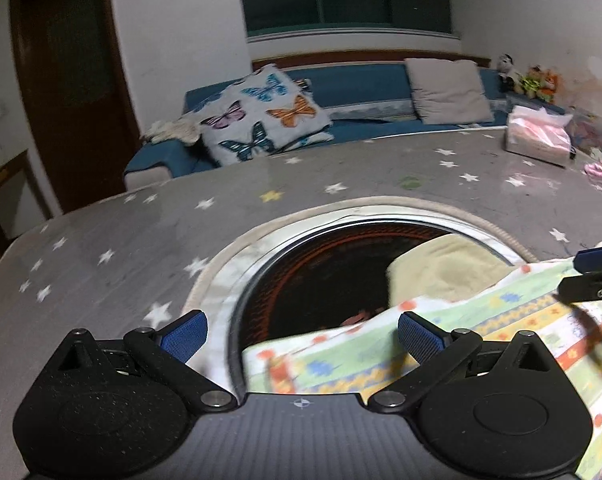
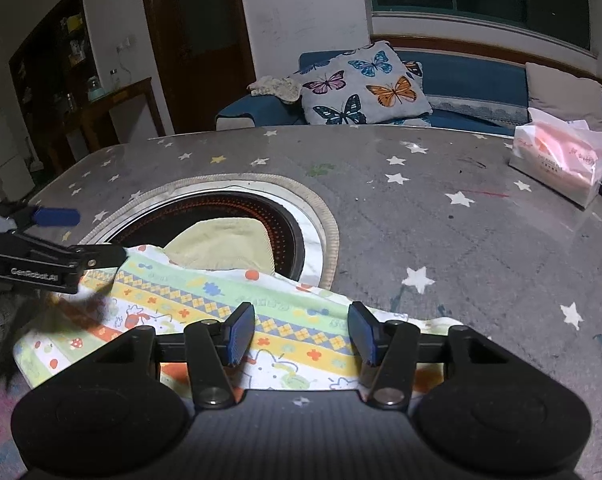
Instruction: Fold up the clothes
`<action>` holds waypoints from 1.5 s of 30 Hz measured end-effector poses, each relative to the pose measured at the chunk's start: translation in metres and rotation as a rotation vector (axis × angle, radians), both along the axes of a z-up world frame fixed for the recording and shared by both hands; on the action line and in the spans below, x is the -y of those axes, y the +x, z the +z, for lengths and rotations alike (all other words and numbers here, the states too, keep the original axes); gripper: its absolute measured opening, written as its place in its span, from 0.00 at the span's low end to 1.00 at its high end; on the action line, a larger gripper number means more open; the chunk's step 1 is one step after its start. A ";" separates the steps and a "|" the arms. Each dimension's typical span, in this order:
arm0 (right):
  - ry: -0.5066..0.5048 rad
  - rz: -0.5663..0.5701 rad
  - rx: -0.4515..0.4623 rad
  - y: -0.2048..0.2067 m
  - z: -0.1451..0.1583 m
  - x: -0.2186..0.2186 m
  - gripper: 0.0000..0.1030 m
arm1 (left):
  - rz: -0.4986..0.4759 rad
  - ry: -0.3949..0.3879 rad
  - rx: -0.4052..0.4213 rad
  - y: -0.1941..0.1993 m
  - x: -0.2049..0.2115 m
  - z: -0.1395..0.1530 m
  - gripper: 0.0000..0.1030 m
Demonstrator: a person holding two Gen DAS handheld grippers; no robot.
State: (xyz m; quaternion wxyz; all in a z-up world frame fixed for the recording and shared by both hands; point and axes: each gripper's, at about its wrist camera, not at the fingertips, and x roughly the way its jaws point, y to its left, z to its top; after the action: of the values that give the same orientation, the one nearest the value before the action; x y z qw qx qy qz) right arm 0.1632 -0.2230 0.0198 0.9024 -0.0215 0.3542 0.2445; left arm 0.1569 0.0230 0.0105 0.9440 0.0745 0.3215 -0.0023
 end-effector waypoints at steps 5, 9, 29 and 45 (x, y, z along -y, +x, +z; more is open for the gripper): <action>-0.017 0.008 0.011 -0.002 -0.001 -0.002 0.53 | -0.014 0.062 -0.022 0.011 0.008 -0.013 1.00; -0.018 0.008 0.012 -0.001 -0.002 0.000 0.53 | 0.002 0.111 -0.010 0.009 0.004 -0.015 1.00; -0.046 0.196 0.069 -0.048 0.019 -0.050 0.55 | 0.206 -0.031 0.001 -0.025 -0.075 0.010 1.00; -0.173 0.590 0.137 -0.122 0.007 -0.171 0.53 | 0.247 -0.310 -0.030 -0.076 -0.115 0.022 0.99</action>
State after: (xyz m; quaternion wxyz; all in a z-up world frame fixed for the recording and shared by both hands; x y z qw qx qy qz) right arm 0.0410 -0.0520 0.0265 0.8091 -0.2163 0.2906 0.4627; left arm 0.0807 0.1380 0.0320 0.9323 -0.1119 0.3382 0.0628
